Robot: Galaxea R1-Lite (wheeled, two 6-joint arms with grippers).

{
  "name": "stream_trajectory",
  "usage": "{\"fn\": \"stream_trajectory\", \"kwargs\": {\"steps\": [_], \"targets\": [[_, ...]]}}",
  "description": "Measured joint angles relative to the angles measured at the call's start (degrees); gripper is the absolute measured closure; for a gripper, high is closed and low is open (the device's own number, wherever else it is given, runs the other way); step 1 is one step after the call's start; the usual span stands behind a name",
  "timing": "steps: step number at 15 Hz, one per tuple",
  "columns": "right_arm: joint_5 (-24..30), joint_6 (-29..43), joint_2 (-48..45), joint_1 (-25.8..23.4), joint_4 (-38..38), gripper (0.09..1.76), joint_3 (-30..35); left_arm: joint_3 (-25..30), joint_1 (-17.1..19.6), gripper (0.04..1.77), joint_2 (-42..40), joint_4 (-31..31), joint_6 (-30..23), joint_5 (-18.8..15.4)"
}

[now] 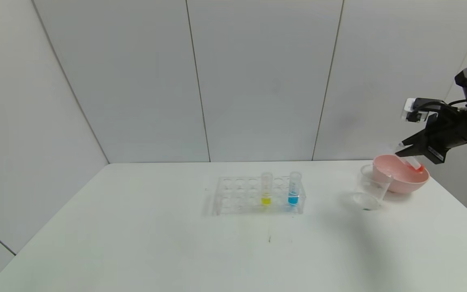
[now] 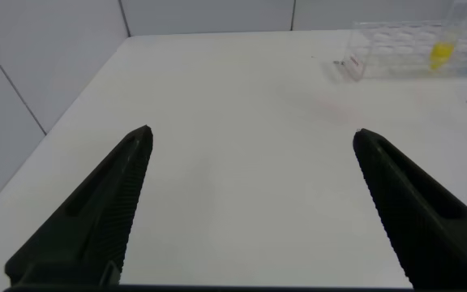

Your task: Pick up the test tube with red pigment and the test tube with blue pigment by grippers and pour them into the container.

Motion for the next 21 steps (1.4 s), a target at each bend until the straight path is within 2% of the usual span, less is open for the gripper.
{"fn": "stream_trajectory", "kwargs": {"steps": [2,4,10,15,21], "targets": [[-1.56,0.28,0.87,0.85,3.80,1.36,-3.55,0.00,0.00,0.05,0.00,0.02,0.00,0.00],[-4.32,0.38,1.57,1.24,4.49,1.36,-4.77,0.00,0.00,0.05,0.00,0.00,0.00,0.00],[-6.58,-2.00,2.95,1.65,7.72,1.36,-5.40,0.00,0.00,0.05,0.00,0.02,0.00,0.00],[-12.15,-6.84,2.46,1.66,9.94,1.36,-5.89,0.00,0.00,0.05,0.00,-0.02,0.00,0.00],[-15.85,-7.33,3.01,5.13,10.12,1.36,-5.90,0.00,0.00,0.05,0.00,0.00,0.00,0.00]]}}
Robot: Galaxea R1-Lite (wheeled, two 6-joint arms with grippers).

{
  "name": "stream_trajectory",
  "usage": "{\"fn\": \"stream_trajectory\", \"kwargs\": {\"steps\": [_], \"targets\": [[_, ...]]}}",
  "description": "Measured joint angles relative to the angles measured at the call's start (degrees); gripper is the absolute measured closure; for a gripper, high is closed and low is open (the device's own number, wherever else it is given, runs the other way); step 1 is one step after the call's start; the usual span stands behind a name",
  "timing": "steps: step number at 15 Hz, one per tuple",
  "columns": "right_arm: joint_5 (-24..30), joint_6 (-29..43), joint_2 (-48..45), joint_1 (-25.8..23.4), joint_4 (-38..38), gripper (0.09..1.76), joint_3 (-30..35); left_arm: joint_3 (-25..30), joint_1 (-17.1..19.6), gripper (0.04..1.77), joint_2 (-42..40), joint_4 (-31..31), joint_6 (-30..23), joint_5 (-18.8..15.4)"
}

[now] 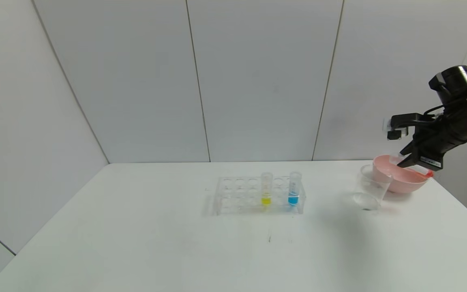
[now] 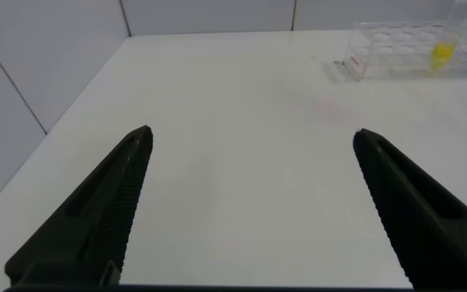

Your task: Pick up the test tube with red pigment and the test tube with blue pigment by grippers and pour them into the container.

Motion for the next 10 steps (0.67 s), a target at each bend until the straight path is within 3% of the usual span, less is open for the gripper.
{"fn": "stream_trajectory", "kwargs": {"steps": [10], "targets": [[-10.08,-3.23,2.12,3.46,-4.53,1.36,-0.07,0.00,0.00,0.05,0.00,0.00,0.00,0.00]]}}
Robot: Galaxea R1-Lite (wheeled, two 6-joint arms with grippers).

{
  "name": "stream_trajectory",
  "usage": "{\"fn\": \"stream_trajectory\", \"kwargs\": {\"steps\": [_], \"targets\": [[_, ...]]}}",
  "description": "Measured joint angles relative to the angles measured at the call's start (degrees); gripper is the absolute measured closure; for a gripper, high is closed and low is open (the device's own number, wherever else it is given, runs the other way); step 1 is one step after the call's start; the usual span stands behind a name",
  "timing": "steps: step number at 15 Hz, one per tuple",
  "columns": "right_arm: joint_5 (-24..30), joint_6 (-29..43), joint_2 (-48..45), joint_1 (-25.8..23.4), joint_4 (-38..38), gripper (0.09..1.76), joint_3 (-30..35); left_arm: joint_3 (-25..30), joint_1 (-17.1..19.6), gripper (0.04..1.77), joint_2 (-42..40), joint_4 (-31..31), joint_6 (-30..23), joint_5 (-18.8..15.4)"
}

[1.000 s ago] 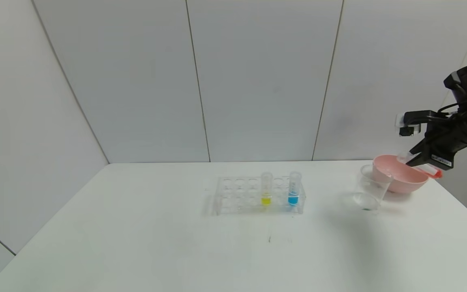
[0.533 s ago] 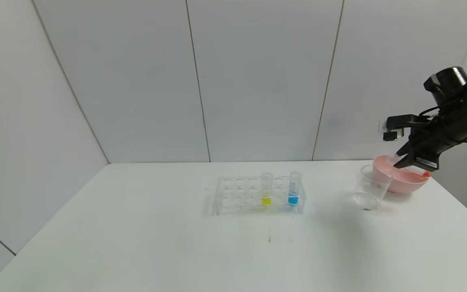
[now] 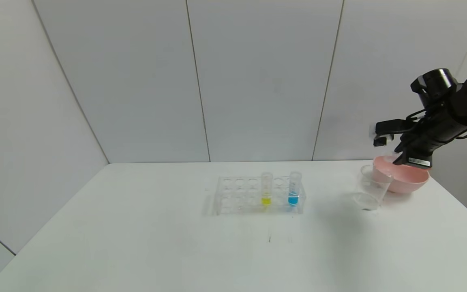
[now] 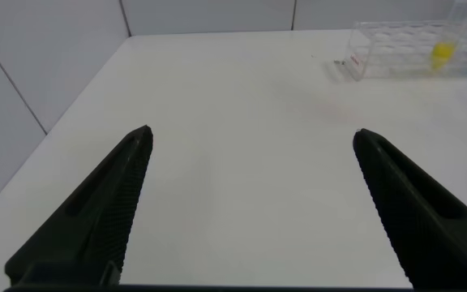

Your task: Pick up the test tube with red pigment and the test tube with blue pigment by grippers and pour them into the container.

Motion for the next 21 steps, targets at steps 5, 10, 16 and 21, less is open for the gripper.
{"fn": "stream_trajectory", "kwargs": {"steps": [5,10,16,21], "targets": [[-2.82,-1.87,0.41,1.45,0.10,1.36,0.00,0.00,0.00,0.05,0.00,0.02,0.00,0.00],[-6.30,-4.36,0.30,1.71,-1.40,1.36,0.00,0.00,0.00,0.05,0.00,0.02,0.00,0.00],[-9.01,-5.86,0.06,2.56,-1.46,1.36,0.00,0.00,0.00,0.05,0.00,0.05,0.00,0.00],[-12.20,-7.25,-0.74,3.63,-0.52,1.36,0.00,0.00,0.00,0.05,0.00,0.00,0.00,0.00]]}}
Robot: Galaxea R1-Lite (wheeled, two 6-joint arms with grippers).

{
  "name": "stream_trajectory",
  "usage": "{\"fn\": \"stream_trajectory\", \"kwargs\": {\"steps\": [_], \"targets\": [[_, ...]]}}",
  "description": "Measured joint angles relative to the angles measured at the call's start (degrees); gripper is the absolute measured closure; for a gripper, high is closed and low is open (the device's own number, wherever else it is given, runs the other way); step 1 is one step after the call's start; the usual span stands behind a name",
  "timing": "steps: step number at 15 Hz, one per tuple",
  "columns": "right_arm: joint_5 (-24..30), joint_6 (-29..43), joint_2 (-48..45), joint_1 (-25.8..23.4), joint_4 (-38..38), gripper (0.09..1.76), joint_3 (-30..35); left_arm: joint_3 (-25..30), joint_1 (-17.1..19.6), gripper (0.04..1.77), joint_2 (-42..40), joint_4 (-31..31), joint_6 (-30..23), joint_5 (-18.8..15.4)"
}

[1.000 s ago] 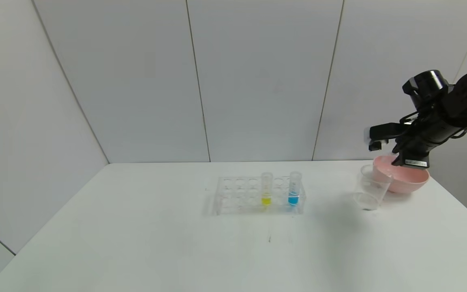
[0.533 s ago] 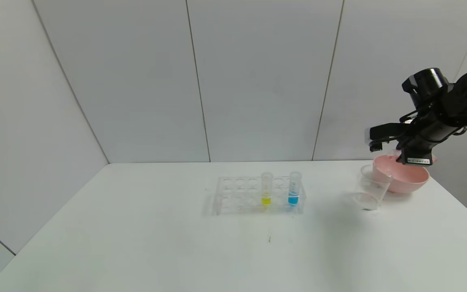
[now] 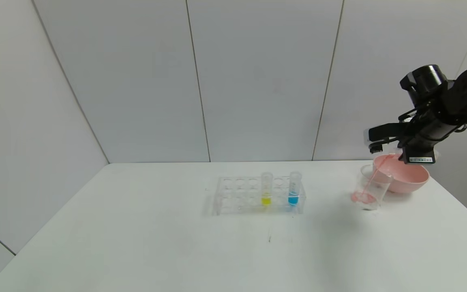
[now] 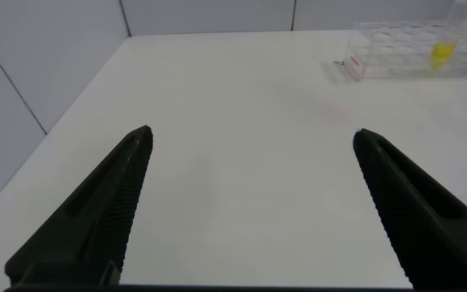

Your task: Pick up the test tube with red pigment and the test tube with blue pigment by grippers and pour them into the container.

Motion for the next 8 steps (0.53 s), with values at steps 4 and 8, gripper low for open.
{"fn": "stream_trajectory", "kwargs": {"steps": [4,8], "targets": [[-2.83,-0.11,-0.78,1.07,2.51,1.36,0.00,0.00,0.00,0.05,0.00,0.00,0.00,0.00],[-6.44,-1.11,-1.16,1.99,2.62,1.36,0.00,0.00,0.00,0.05,0.00,0.02,0.00,0.00]]}}
